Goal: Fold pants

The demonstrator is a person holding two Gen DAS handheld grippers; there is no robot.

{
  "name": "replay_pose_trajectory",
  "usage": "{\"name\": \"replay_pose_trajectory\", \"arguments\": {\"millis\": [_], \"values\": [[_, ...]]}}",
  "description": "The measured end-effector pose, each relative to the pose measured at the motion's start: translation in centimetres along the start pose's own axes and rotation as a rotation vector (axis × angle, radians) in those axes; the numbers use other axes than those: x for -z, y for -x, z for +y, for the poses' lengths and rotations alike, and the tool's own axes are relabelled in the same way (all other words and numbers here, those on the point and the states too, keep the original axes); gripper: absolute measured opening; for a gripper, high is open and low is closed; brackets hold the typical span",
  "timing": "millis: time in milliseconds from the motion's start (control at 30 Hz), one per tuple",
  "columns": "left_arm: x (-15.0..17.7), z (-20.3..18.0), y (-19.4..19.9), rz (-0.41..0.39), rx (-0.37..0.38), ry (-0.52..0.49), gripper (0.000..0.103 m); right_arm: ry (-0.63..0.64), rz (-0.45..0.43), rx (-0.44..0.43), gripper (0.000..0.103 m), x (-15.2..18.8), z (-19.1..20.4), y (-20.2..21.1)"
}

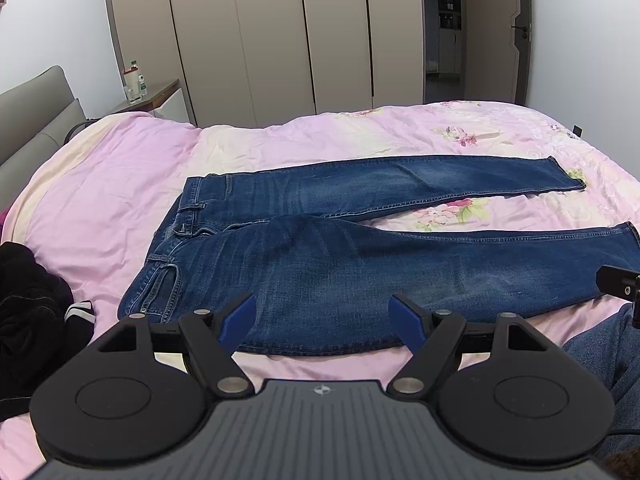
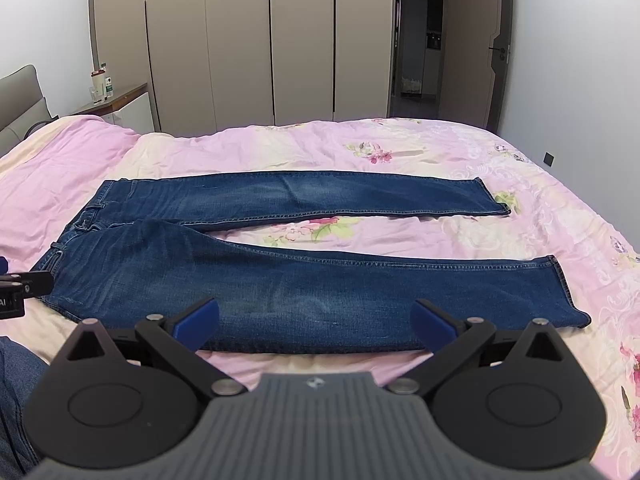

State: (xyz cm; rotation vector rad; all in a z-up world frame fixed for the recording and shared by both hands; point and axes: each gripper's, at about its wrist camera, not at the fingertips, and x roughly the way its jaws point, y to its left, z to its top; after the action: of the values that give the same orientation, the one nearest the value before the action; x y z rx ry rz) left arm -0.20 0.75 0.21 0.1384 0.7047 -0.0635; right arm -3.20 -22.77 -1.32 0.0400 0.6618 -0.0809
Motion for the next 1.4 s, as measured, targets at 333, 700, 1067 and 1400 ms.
{"name": "replay_pose_trajectory", "arguments": {"millis": [333,700,1067,1400], "values": [[-0.07,-0.12,0.02,0.001,-0.002,0.001,0.089,0.000,-0.002,-0.001,0.098,-0.11,0.10,0.29],[-0.09,-0.19,0.10,0.002,-0.005,-0.002,0.089,0.000,-0.005,-0.001,0.098,-0.15,0.12,0.40],[-0.02,-0.16,0.09,0.003,-0.005,-0.003,0.089,-0.005,-0.005,-0.003,0.098,-0.09,0.02,0.53],[0.32,0.25,0.20,0.006,-0.008,0.001,0.089,-0.017,-0.006,-0.003,0.098,0.06,-0.15,0.52]]}}
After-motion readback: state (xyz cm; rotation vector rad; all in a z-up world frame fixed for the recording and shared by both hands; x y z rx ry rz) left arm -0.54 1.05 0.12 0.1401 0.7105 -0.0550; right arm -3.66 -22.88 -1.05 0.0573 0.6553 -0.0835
